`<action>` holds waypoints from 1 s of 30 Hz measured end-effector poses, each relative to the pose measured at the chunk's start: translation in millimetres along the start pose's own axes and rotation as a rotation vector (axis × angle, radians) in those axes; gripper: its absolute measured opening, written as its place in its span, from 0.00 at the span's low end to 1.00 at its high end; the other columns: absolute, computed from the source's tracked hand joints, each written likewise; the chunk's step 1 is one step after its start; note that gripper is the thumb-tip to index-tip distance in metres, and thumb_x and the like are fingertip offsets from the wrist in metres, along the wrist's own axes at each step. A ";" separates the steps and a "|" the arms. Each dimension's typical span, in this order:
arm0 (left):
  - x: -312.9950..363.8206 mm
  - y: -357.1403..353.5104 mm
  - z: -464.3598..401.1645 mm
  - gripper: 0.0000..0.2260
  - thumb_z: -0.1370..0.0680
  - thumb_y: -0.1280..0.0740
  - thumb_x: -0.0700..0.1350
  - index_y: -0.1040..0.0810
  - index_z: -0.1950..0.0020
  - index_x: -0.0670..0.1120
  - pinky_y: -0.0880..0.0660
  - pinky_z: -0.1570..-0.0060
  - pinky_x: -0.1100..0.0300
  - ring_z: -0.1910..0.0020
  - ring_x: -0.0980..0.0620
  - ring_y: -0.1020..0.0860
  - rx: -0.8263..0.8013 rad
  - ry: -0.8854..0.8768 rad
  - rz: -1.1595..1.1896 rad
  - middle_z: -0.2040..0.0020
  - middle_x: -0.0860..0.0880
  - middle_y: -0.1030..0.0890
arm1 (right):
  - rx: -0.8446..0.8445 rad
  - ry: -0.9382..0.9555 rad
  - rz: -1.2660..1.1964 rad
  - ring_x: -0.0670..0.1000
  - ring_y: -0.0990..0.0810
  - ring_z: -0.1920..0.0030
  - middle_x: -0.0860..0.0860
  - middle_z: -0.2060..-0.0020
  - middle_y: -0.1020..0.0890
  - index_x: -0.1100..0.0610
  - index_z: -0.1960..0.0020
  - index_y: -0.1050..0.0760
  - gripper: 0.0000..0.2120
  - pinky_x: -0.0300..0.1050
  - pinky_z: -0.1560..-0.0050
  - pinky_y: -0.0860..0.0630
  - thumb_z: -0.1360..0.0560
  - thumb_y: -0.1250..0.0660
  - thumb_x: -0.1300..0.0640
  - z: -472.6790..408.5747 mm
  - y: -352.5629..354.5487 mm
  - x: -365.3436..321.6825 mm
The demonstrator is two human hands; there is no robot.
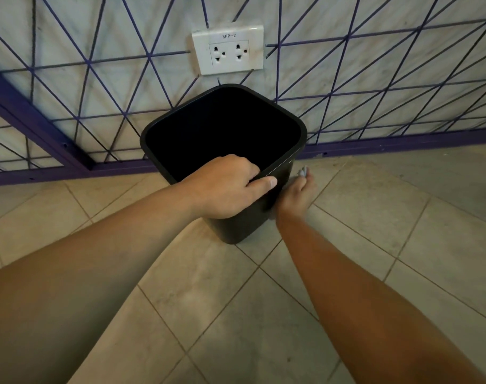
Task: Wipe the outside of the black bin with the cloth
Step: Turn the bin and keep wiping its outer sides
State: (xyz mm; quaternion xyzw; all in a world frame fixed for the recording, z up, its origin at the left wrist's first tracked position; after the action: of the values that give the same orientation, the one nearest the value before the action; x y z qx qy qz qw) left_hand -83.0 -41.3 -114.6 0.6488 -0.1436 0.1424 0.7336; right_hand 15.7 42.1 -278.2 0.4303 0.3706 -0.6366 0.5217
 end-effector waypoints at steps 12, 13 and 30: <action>9.1 4.1 15.6 0.18 0.17 0.41 0.54 0.30 0.28 0.51 0.24 0.44 0.57 0.39 0.52 0.22 -0.040 -0.043 -0.063 0.38 0.51 0.20 | -0.008 -0.464 -0.353 0.51 0.24 0.55 0.52 0.57 0.23 0.54 0.43 0.23 0.11 0.47 0.48 0.26 0.15 0.42 0.51 81.3 83.5 -5.0; 9.1 4.8 18.9 0.19 0.17 0.40 0.53 0.30 0.27 0.51 0.25 0.42 0.57 0.36 0.52 0.24 -0.057 -0.043 -0.047 0.36 0.51 0.21 | -0.040 -0.489 -0.381 0.50 0.24 0.55 0.52 0.56 0.23 0.55 0.42 0.23 0.12 0.49 0.45 0.26 0.16 0.41 0.49 85.0 87.9 -2.4; -1.6 25.4 49.2 0.10 0.22 0.32 0.41 0.20 0.42 0.50 0.26 0.51 0.59 0.48 0.51 0.23 -0.352 0.109 -0.154 0.48 0.51 0.19 | -0.137 -0.475 -0.448 0.49 0.33 0.66 0.50 0.66 0.33 0.55 0.62 0.33 0.10 0.46 0.60 0.33 0.23 0.37 0.57 80.4 121.3 1.5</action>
State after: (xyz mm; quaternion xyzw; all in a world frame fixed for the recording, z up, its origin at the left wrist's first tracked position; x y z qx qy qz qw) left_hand -95.7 -87.2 -86.3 0.5107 -0.0764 0.0937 0.8512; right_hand 121.9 -54.4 -253.9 0.1418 0.3659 -0.7917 0.4683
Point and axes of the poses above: each hand's wrist, its own z-axis away from the middle knuckle, its own y-axis out of the back of the hand, x = y × z, the point moved 5 cm from there along -z, towards the middle knuckle
